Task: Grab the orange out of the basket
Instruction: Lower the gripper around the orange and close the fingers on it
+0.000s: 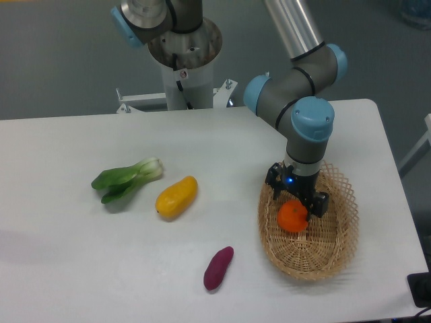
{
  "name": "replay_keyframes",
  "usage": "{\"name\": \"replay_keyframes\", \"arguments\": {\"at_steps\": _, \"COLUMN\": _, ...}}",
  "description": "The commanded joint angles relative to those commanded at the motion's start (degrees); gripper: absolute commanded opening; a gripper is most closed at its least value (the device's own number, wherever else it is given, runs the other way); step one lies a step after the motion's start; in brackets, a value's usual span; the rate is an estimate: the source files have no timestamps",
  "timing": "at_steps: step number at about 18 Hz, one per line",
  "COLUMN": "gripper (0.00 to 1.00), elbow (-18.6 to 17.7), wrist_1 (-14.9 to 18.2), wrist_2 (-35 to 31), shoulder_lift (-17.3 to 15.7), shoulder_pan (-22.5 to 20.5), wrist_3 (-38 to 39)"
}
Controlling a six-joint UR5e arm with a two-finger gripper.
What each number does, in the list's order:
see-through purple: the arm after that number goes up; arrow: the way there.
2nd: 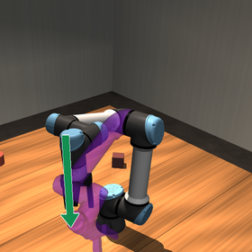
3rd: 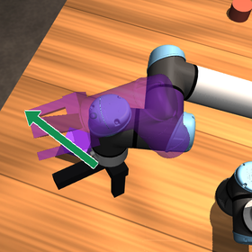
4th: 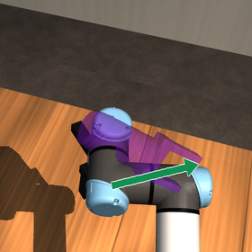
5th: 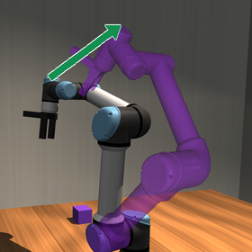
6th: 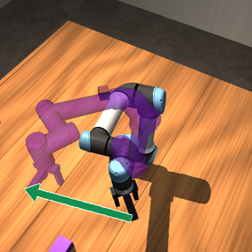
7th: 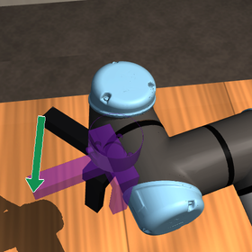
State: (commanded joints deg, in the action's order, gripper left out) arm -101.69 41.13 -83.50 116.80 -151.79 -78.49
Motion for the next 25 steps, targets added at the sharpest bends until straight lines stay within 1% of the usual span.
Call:
{"name": "replay_keyframes", "arguments": {"at_steps": 11, "gripper": 1.00, "elbow": 0.0, "wrist_1": -0.2, "wrist_2": -0.4, "shoulder_lift": 0.4, "shoulder_pan": 0.4, "wrist_3": 0.2}}
{"name": "replay_keyframes", "arguments": {"at_steps": 15, "gripper": 1.00, "elbow": -0.6, "wrist_1": -2.5, "wrist_2": -0.4, "shoulder_lift": 0.5, "shoulder_pan": 0.4, "wrist_3": 0.7}}
{"name": "replay_keyframes", "arguments": {"at_steps": 18, "gripper": 1.00, "elbow": -0.6, "wrist_1": -2.5, "wrist_2": -0.4, "shoulder_lift": 0.6, "shoulder_pan": 0.4, "wrist_3": 0.9}}
{"name": "replay_keyframes", "arguments": {"at_steps": 21, "gripper": 0.92, "elbow": -0.7, "wrist_1": -2.5, "wrist_2": -0.4, "shoulder_lift": 0.8, "shoulder_pan": 0.5, "wrist_3": 0.9}}
{"name": "replay_keyframes", "arguments": {"at_steps": 22, "gripper": 0.81, "elbow": -0.7, "wrist_1": -2.5, "wrist_2": -0.4, "shoulder_lift": 0.7, "shoulder_pan": 0.4, "wrist_3": 0.8}}
{"name": "replay_keyframes", "arguments": {"at_steps": 25, "gripper": 0.70, "elbow": -0.7, "wrist_1": -2.5, "wrist_2": -0.4, "shoulder_lift": 0.6, "shoulder_pan": 0.4, "wrist_3": 0.8}}
